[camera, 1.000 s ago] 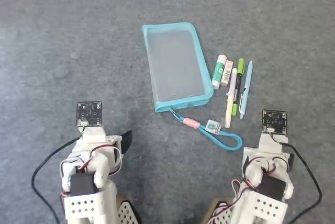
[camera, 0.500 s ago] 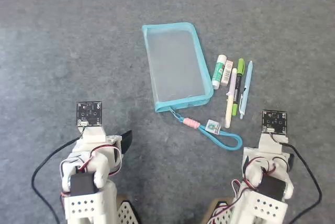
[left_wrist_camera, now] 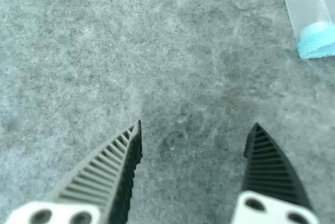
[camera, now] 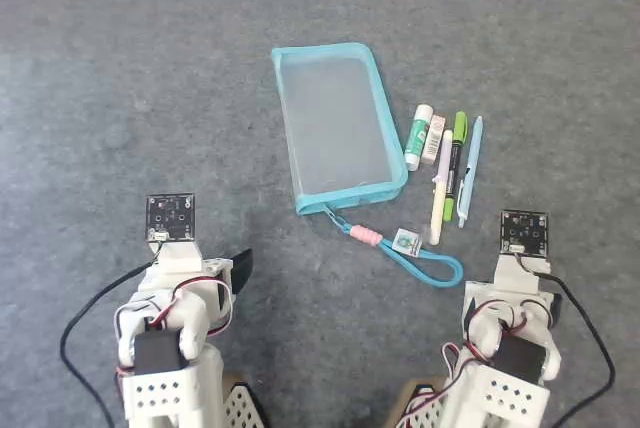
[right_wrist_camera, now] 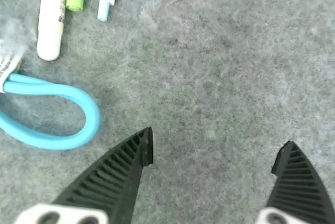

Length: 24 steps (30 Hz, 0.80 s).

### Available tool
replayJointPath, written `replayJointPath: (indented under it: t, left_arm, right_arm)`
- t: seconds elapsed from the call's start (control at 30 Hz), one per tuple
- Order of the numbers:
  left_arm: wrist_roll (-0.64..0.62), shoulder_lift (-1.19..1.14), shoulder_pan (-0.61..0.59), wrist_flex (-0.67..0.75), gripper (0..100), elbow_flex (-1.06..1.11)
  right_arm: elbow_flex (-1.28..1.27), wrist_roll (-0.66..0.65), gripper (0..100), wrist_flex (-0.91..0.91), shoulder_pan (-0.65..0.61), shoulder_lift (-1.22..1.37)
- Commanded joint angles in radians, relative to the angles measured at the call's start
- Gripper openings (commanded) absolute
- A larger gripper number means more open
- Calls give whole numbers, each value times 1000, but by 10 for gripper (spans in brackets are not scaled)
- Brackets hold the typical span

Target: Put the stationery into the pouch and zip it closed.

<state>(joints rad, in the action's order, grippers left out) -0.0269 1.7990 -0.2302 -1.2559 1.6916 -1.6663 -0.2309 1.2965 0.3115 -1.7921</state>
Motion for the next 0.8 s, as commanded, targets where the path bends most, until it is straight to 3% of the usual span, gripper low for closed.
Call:
replayJointPath:
  t: [0.0,0.17,0.53,0.63,0.77]
  left_arm:
    - [9,17,3,-5,305,-8]
    - [9,17,3,-5,305,-8]
    - [9,17,3,-5,305,-8]
    - [9,17,5,-5,305,-8]
    - [9,17,3,-5,305,-8]
  right_arm:
    - [-17,5,362,8,4,-19]
    - [-17,11,362,8,-31,-19]
    - [-15,2,362,-48,-278,-19]
    - [-12,-48,362,-113,-237,-22]
    - [57,-230,362,-265,-157,-21]
